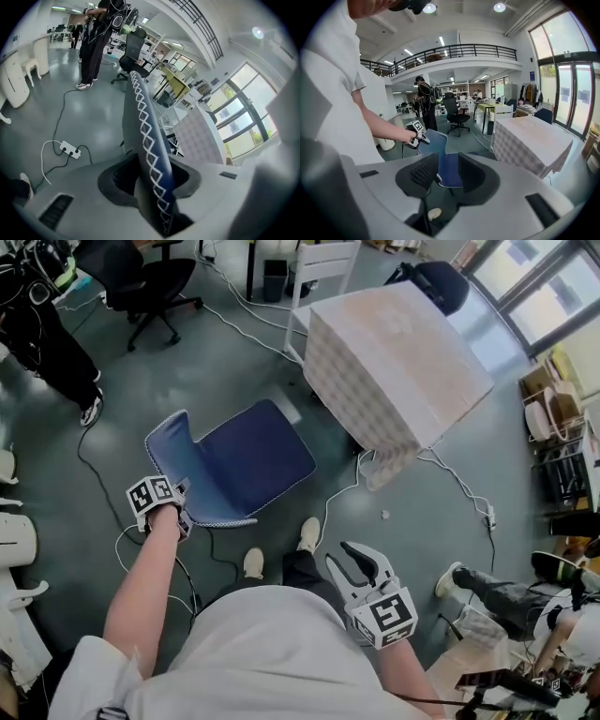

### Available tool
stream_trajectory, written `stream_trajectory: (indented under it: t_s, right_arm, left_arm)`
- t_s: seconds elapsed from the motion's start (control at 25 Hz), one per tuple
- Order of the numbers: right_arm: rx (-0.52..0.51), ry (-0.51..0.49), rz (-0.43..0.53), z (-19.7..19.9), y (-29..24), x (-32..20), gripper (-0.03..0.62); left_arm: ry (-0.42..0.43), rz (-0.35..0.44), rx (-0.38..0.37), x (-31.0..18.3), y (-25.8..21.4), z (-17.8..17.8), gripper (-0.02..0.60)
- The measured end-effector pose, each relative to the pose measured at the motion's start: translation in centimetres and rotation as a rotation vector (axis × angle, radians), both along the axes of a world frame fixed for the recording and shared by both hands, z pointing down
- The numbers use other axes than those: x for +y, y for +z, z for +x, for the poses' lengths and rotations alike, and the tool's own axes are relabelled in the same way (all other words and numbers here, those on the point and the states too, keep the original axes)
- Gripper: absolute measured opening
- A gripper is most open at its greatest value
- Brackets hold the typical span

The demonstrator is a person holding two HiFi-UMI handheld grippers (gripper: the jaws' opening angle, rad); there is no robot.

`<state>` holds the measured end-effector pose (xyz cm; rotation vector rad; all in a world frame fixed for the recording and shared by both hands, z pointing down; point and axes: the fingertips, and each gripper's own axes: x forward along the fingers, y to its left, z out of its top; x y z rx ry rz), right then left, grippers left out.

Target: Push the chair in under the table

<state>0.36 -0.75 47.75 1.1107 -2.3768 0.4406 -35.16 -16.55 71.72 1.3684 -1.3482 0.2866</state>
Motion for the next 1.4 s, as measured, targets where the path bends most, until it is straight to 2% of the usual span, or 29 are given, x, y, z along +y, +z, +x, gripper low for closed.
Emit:
stream_trajectory:
  t_s: [0.16, 0.28, 0.36, 1.08, 1.4]
  right_arm:
    - [-0.003, -0.035, -0.013, 2.3, -0.1, -3.5, 0.133]
    - [-0.005, -0.052, -0.018, 4.4, -0.2, -5.9, 0.133]
    - [-0.009, -0.056, -0.024, 5.7, 0.0, -7.4, 0.133]
    - [-0.048, -0.054, -0.089, 13.9, 1.2, -13.6, 0.133]
    - [-0.056, -0.005, -0.097, 17.5, 1.7, -15.3, 0.133]
  left_arm:
    - [-0.055, -0.031, -0.024, 0.0, 0.0, 0.1, 0.087]
    - [-0.147, -0.033, -0.001, -0.9, -0.3, 0.5, 0.069]
    - [-0.174, -0.034, 0.005, -1.6, -0.4, 1.6, 0.063]
    - [-0.09, -0.009, 0.02, -12.3, -1.9, 14.5, 0.06]
    - [-0.105, -0.008, 0.045, -16.6, -1.8, 20.1, 0.06]
